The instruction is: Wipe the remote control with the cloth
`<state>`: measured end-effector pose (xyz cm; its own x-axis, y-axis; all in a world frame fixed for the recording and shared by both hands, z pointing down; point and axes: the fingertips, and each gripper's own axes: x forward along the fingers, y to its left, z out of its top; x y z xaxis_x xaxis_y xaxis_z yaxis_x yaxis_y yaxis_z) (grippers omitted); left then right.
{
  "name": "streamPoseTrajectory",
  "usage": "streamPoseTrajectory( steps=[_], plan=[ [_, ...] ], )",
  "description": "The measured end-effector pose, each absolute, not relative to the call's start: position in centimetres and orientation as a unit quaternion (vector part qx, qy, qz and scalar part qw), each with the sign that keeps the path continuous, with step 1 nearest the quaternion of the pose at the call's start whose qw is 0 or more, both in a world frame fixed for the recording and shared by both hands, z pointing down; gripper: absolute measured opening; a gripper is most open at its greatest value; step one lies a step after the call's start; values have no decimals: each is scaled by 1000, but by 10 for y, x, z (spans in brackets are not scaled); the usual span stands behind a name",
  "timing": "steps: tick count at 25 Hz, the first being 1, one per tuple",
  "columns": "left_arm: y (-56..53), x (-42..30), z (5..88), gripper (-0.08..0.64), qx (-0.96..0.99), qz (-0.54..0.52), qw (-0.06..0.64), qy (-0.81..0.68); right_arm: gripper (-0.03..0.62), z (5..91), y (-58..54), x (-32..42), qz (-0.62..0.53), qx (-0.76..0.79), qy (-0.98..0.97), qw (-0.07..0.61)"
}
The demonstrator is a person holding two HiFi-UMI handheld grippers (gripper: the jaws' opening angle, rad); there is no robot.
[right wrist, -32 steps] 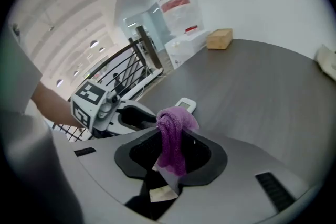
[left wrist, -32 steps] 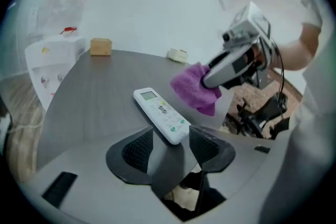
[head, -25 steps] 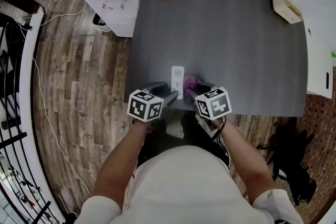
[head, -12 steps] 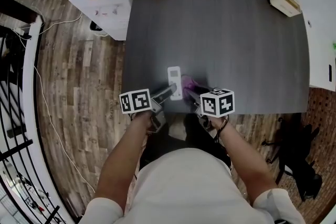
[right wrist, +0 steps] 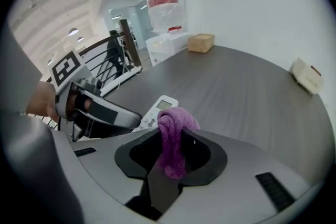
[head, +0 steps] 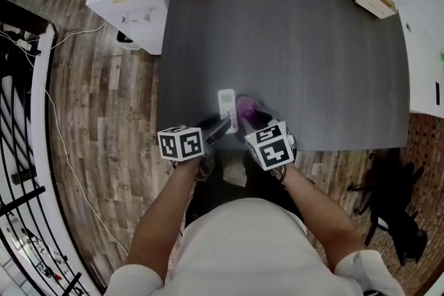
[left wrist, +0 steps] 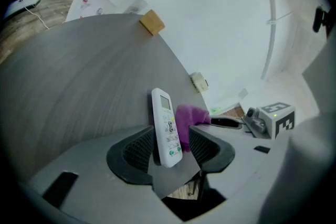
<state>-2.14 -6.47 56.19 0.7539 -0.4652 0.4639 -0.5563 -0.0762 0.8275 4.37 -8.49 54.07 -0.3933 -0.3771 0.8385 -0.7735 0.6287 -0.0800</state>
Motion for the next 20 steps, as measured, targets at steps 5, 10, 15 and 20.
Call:
streamPoseTrajectory(
  steps=[5,10,15,20],
  plan=[
    [-60,-16,561,210,747,53,571,-336,109,546,-76,24,169,290,-824,457],
    [-60,-26,561,210,753,91,541,-363,109,560,-80,38,230,294,-819,435],
    [-62,-5,573,199,743,122,567,-334,109,562,-80,38,269,301,-818,410],
    [-74,-1,577,101,710,84,617,-330,109,556,-85,43,311,305,-825,359]
  ],
)
